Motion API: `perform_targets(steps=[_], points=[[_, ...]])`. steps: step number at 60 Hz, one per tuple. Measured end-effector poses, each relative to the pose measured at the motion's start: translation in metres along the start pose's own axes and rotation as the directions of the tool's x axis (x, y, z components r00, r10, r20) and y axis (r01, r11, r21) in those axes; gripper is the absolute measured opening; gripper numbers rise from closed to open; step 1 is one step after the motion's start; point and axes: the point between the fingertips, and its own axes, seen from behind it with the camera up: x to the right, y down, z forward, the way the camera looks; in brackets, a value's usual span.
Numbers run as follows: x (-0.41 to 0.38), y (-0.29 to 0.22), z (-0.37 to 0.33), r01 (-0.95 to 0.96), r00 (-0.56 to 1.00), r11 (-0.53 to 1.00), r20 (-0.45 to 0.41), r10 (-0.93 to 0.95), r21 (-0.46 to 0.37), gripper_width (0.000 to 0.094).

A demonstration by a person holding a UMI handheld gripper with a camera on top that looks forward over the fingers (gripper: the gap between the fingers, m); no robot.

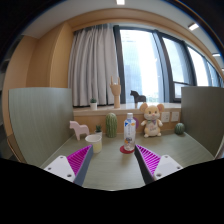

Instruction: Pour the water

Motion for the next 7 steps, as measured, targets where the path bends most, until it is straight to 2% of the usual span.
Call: perform_targets(steps=[7], points=[[-0.0042,-0.0067,-0.0095,-0.014,1.0,1.0,0.011,0.014,0.008,0.085]])
